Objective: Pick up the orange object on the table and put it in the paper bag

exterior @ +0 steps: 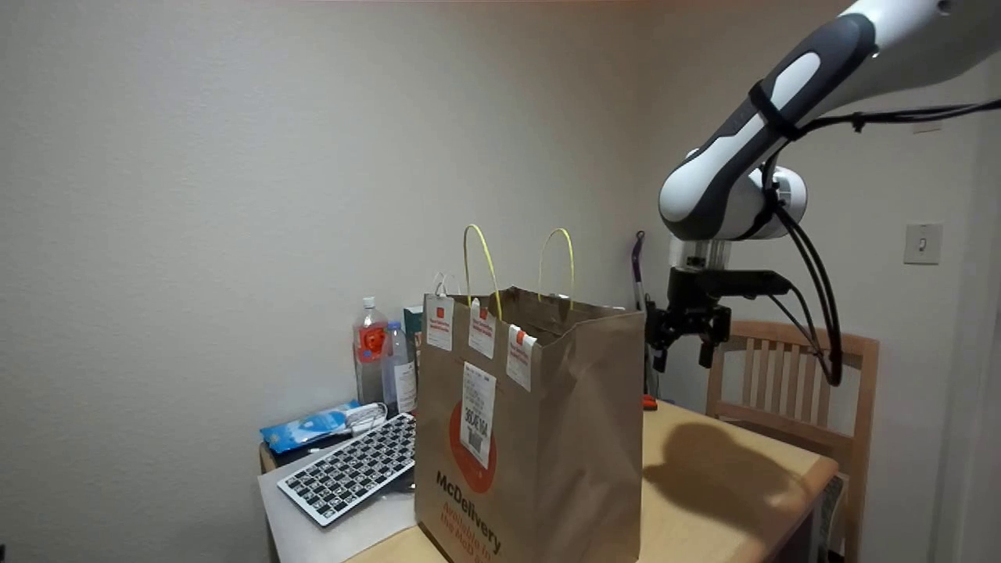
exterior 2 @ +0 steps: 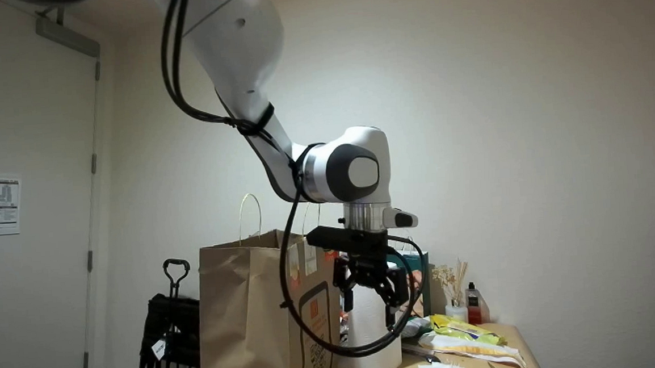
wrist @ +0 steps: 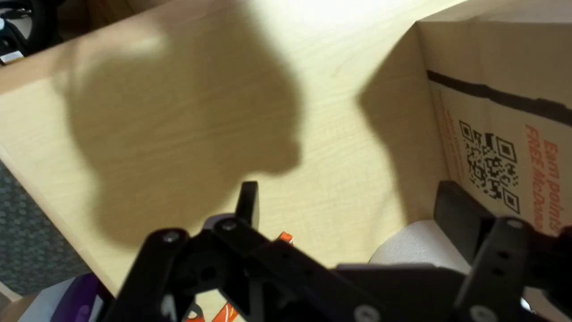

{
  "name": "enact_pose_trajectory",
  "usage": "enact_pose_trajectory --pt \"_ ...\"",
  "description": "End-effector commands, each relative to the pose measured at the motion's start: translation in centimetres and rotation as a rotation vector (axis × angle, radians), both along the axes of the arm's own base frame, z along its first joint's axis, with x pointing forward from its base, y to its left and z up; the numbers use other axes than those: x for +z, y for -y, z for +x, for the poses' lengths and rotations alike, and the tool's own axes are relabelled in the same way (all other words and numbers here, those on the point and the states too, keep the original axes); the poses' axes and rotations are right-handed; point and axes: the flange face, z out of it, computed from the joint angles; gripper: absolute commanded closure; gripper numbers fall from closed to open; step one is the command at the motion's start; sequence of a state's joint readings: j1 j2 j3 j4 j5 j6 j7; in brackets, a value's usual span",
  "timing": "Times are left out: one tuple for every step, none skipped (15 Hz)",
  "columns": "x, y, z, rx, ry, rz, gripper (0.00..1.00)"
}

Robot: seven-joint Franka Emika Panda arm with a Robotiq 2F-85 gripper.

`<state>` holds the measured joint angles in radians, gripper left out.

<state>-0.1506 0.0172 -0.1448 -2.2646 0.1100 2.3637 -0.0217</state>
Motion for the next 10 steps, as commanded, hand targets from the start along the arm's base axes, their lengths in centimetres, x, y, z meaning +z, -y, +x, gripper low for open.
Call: enact_pose_trajectory --pt "-1.2 2.0 4.5 0.068 -0.007 0.015 0.00" --pt "-1.5 2.3 5.5 0.067 -0.016 0.007 0.00" --pt "-1.6 2.4 6.2 0.064 -0.029 -0.004 0.00" --pt "-1.2 1.7 4.5 0.040 -0.008 -0.012 0.00" --pt "-1.5 1.8 5.2 0.042 -0.010 -0.014 0.00" --pt "-1.7 1.8 5.3 0.042 -0.013 -0.014 0.00" --pt "-1.7 1.8 5.2 0.042 -0.014 -0.013 0.00" --pt "-1.6 1.8 5.2 0.043 -0.012 -0.013 0.00" --pt "-1.6 1.8 5.2 0.042 -0.011 -0.014 0.00" --pt "-1.6 1.8 5.2 0.042 -0.011 -0.014 0.00"
